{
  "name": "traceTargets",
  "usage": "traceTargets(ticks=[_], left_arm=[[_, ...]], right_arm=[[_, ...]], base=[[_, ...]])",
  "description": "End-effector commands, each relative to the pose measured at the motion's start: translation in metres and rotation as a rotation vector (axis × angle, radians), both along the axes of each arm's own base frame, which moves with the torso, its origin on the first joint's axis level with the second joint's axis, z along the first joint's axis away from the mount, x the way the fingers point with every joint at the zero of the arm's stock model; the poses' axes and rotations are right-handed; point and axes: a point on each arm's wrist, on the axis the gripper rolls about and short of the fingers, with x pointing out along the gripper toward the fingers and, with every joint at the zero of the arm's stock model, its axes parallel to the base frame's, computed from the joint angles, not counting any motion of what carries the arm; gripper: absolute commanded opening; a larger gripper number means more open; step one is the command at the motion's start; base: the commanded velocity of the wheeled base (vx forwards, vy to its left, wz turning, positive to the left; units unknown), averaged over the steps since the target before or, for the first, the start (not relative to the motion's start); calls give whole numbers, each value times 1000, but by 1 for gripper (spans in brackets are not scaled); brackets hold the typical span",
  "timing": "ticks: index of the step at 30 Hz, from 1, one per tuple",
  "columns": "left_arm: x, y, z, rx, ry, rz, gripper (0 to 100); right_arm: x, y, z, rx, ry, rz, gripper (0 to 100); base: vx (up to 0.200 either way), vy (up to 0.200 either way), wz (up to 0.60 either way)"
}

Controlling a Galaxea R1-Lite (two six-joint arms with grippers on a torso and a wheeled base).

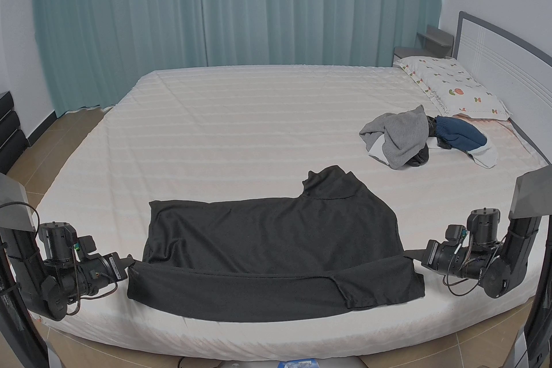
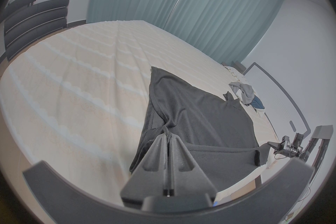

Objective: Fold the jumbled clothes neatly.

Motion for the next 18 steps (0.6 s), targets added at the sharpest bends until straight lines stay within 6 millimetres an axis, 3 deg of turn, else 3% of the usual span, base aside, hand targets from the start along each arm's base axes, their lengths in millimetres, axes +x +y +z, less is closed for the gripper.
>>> traceTargets(ticks=[1,11,18], left_arm=[[-11,-1,6,2,-12,5,0],[-23,-3,7,0,-1,5,0],[-38,-6,25,-2,4,-11,0]], right_arm=[[-19,-3,18,21,-47,-9,0],[-52,-6,23,23,-54,-20,0],[-60,-11,34,25,-87,-43,0]], base=[[0,0,0],[0,0,0],[0,0,0]])
